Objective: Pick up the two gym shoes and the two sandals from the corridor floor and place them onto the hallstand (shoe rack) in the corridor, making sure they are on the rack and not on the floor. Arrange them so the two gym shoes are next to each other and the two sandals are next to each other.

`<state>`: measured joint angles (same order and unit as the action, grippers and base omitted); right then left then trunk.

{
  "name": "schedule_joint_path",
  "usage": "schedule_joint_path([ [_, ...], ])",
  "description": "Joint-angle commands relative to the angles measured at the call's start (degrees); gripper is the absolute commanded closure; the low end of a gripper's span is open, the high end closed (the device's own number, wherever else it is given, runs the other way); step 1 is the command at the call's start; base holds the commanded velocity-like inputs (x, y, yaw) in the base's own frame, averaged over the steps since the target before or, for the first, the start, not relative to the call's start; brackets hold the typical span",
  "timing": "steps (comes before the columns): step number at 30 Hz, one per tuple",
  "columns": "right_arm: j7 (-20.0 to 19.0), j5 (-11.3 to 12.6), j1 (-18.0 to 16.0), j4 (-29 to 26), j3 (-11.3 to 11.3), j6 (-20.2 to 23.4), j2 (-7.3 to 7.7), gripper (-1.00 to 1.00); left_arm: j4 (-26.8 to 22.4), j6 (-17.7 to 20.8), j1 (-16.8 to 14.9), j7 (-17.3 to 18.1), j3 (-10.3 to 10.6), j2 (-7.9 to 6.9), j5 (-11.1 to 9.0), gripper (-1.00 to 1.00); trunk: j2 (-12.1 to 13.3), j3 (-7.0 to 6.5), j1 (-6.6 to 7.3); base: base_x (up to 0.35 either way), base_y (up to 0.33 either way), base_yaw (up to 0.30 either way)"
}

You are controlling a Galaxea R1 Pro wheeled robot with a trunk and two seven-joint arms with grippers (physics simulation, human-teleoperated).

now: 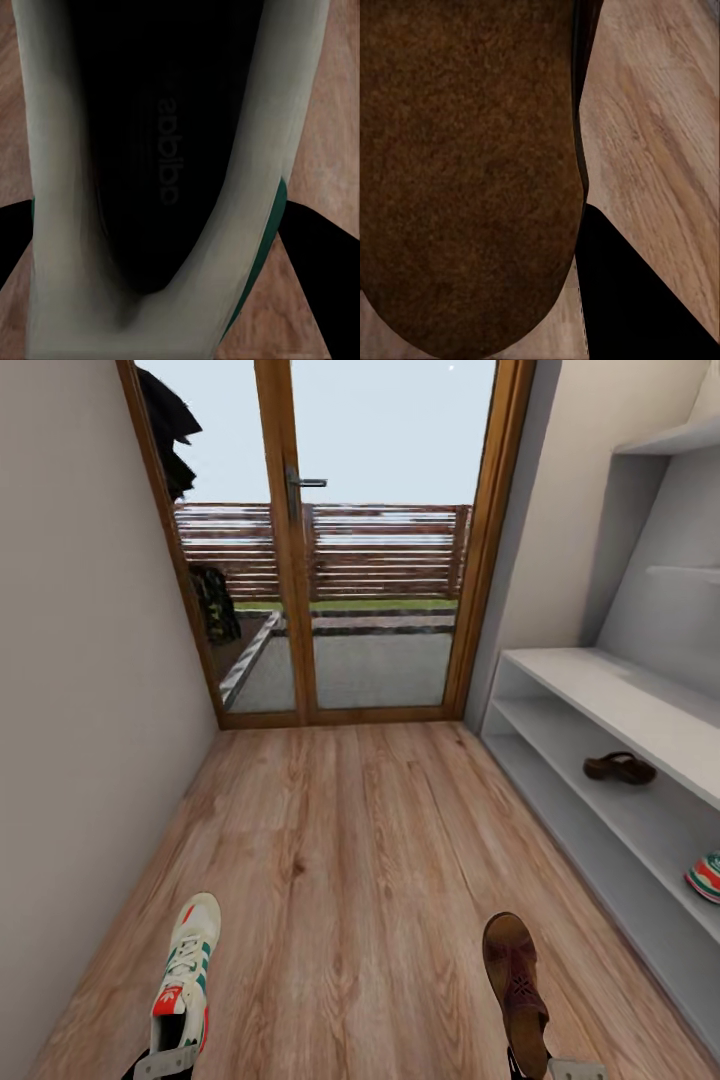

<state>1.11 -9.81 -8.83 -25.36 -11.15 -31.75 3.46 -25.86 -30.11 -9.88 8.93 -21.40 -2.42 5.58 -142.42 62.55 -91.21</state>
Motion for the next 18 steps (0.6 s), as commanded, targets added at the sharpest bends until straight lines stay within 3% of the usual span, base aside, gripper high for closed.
schedule_joint_path([
  [1, 0.0, -0.4, 0.0, 0.0, -0.3, -0.2, -0.03, 1.00, 0.0, -0.2, 0.0, 0.3, -0.5, 0.04, 0.6, 1.00, 0.0, 0.04, -0.02, 0.338, 0.000, -0.183],
  [9, 0.1, -0.4, 0.0, 0.0, -0.3, -0.2, -0.03, 1.00, 0.0, -0.2, 0.0, 0.3, -0.5, 0.04, 0.6, 1.00, 0.0, 0.04, -0.02, 0.338, 0.020, -0.243],
  [18, 0.1, -0.4, 0.0, 0.1, -0.3, -0.2, -0.03, 1.00, 0.0, -0.2, 0.1, 0.3, -0.5, 0.04, 0.6, 1.00, 0.0, 0.04, -0.02, 0.296, 0.177, -0.263],
])
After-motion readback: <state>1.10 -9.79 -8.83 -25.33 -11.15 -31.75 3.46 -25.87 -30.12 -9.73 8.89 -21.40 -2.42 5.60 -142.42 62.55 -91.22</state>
